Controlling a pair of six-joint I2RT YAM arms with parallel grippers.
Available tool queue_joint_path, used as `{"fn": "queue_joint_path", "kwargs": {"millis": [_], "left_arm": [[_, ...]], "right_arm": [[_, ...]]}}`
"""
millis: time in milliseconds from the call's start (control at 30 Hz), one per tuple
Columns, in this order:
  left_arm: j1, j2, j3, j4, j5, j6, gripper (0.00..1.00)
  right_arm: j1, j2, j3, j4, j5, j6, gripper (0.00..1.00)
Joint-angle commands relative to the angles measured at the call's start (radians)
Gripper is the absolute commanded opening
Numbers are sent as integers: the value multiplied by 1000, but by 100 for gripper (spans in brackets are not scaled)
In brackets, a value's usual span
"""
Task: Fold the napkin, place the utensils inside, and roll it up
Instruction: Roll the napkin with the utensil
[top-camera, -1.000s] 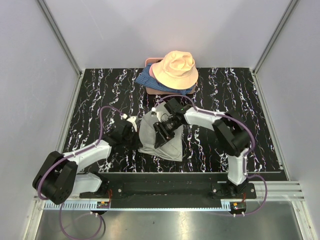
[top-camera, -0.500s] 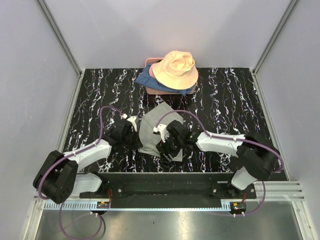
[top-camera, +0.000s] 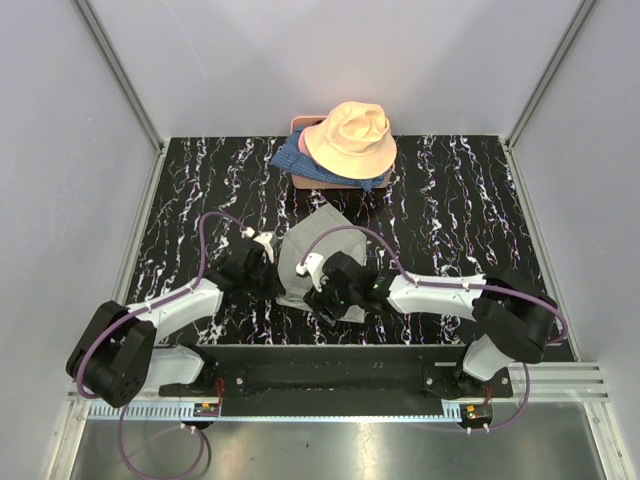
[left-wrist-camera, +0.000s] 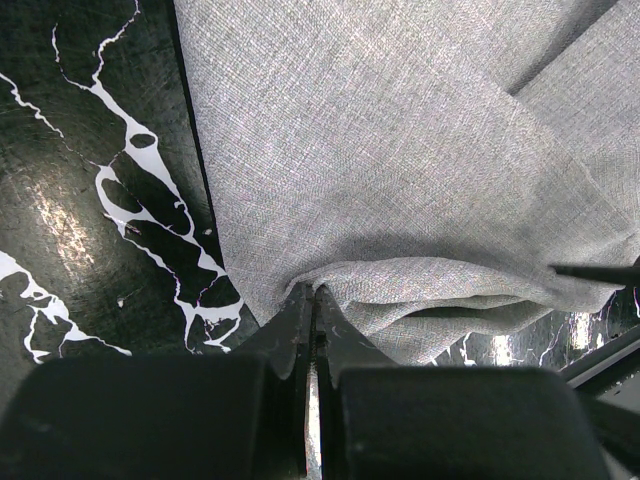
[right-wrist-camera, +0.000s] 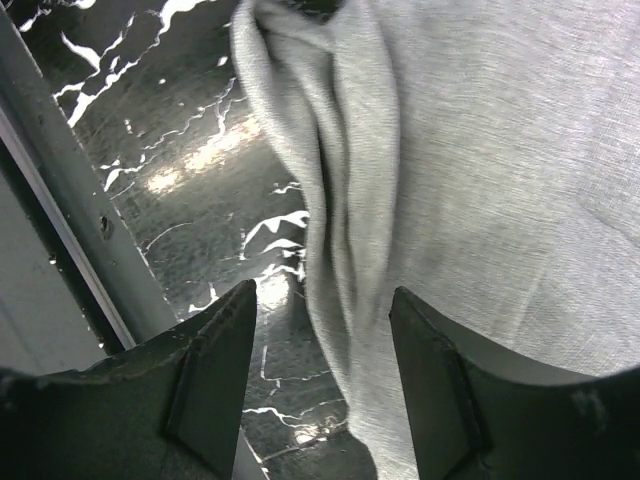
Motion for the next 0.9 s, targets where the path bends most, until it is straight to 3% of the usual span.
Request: {"fn": "queue_joint_path", "kwargs": {"millis": [0, 500, 633, 667, 700, 767, 800, 867], "left_arm": [[4, 5, 20, -32, 14, 21, 0], [4, -10, 20, -25, 32, 26, 0], [4, -33, 17, -11, 49, 29, 1], [4, -40, 17, -11, 51, 28, 7], [4, -47, 18, -14, 54, 26, 22], [4, -78, 22, -29, 49, 20, 31], [4, -92, 25, -37, 40, 18, 44], [4, -144, 26, -71, 11, 9, 48]], "right_arm": [[55, -8, -6, 50, 98, -26, 63], [92, 110, 16, 16, 259, 6, 47], [92, 149, 39, -38, 256, 11, 25], [92, 152, 47, -53, 250, 12, 20], [92, 157, 64, -90, 239, 14, 16], [92, 161, 82, -139, 201, 14, 6], [92, 161, 99, -156, 188, 40, 3], [92, 164, 134, -215, 153, 49, 0]]}}
